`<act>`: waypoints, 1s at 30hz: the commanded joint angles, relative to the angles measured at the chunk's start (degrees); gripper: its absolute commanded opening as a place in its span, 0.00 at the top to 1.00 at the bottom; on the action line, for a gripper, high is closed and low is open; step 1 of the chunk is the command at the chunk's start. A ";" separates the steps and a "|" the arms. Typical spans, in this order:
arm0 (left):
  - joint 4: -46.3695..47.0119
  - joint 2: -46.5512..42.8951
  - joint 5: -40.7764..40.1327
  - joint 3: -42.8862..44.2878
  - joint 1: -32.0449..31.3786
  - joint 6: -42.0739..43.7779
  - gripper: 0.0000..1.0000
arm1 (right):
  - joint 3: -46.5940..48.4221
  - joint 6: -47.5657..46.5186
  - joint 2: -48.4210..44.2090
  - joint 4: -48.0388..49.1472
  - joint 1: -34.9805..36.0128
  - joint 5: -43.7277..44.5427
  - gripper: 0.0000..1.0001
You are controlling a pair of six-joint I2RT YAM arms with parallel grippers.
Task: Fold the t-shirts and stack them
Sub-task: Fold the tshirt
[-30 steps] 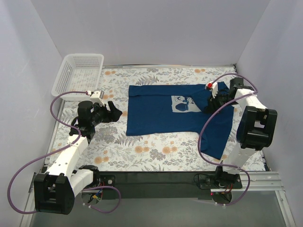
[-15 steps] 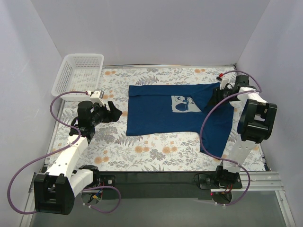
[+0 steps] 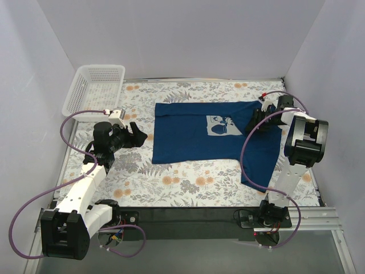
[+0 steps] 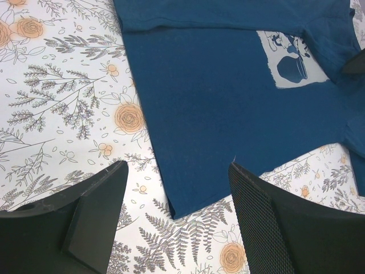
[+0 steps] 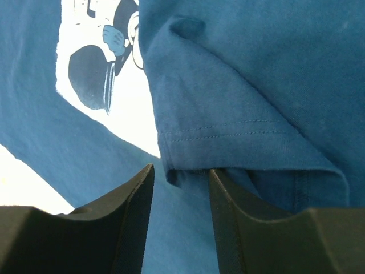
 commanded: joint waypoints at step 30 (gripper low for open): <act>-0.06 -0.72 1.18 0.19 0.22 0.44 0.34 | -6.51 -9.00 -7.75 1.84 5.66 -0.03 0.72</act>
